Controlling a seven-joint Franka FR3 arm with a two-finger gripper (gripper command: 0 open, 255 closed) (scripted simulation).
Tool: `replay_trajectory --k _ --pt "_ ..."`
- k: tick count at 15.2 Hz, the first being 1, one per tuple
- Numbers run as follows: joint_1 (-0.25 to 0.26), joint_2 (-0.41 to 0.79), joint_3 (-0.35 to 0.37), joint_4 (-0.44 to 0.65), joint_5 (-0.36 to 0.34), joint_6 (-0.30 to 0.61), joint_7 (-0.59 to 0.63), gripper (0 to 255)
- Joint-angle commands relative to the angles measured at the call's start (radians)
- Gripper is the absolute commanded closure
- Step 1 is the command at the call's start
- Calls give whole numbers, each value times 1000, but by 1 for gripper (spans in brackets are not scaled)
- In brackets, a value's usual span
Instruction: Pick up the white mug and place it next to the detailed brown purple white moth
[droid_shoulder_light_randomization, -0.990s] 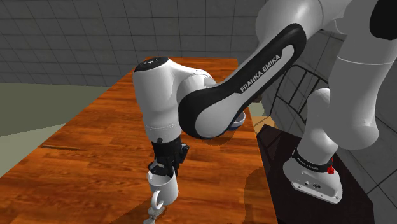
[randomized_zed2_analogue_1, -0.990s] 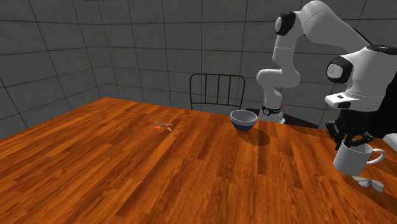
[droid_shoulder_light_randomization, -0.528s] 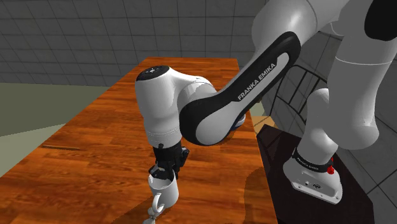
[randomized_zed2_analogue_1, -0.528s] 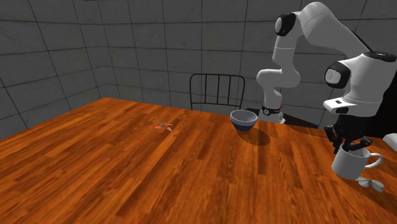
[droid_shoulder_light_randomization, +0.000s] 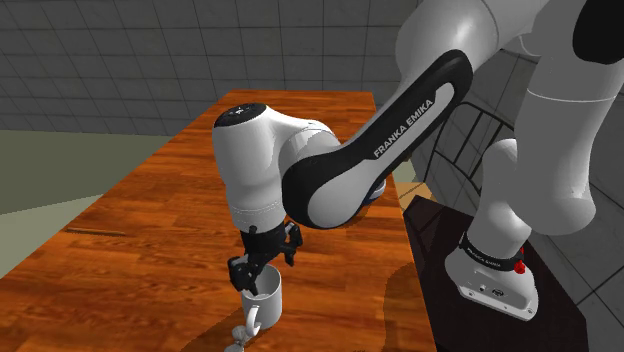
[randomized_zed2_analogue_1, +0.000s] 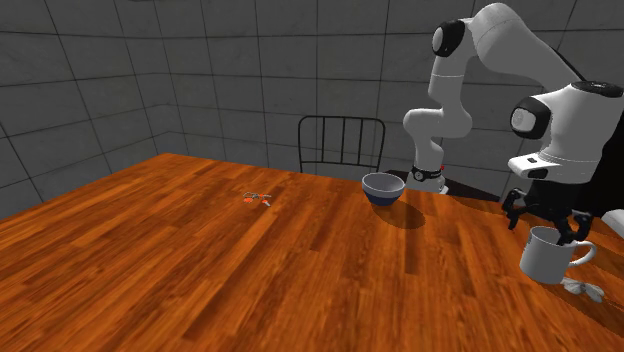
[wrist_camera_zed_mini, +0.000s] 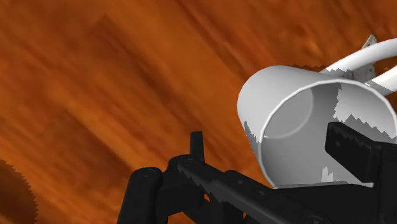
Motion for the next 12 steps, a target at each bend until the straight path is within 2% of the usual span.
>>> replay_trajectory --k 1,5,12 --pt "0 0 0 0 0 0 0 0" --pt "-8 -61 0 63 24 -121 -17 0" --pt "-8 -61 0 63 24 -121 -17 0"
